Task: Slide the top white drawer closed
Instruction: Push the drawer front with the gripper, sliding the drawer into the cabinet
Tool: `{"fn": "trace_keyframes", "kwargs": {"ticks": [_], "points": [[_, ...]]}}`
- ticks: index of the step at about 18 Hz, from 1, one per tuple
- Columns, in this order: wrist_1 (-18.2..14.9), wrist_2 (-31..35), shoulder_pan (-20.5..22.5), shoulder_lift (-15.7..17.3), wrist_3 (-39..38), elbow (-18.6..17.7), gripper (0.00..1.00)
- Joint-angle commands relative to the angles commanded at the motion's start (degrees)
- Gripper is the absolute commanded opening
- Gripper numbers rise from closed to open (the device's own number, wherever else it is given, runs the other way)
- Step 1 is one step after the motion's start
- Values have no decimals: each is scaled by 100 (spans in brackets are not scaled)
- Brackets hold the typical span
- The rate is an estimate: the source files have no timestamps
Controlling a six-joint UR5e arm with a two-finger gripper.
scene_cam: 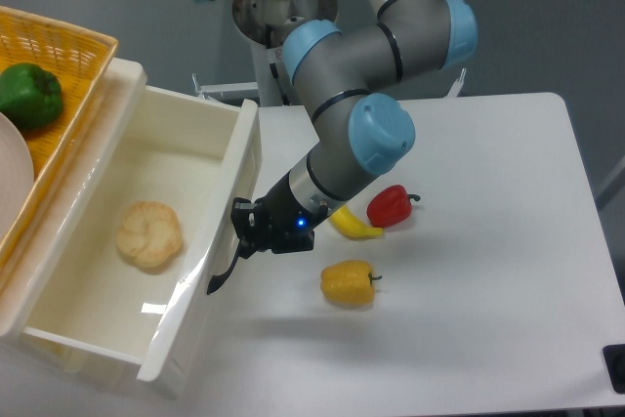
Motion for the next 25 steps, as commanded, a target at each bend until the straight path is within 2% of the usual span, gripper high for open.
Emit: {"fn": "trace_keyframes", "kwargs": {"ticks": [25], "points": [[17,-53,-527,158,-299,-141,0]]}}
